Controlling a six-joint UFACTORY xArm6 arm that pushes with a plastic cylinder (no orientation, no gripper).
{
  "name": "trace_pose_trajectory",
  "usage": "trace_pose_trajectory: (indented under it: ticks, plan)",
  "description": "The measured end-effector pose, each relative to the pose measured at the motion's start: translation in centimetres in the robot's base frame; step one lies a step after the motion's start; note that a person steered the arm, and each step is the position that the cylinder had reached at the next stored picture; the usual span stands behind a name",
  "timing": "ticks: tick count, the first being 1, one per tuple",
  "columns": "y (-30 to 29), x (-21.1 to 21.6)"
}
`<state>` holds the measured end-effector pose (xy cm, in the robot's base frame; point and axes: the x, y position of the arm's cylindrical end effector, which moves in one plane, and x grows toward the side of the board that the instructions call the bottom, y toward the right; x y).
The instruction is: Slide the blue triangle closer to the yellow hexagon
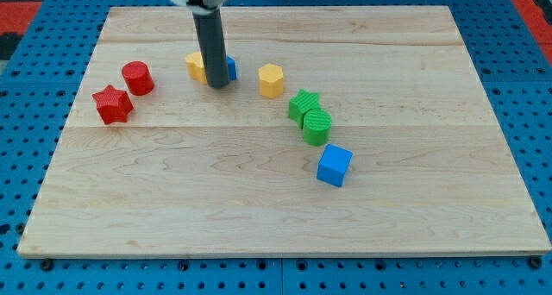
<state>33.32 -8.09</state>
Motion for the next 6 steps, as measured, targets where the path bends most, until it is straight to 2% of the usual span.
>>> trace_pose_trajectory:
  ticks: [1, 2, 3, 4, 5, 6]
  plan:
    - [5.1, -4.6]
    - [13.5, -8.9]
    - [6.4, -13.3]
    - [-3.7, -11.7]
    - [-0.6, -5.9]
    - [2.6, -4.7]
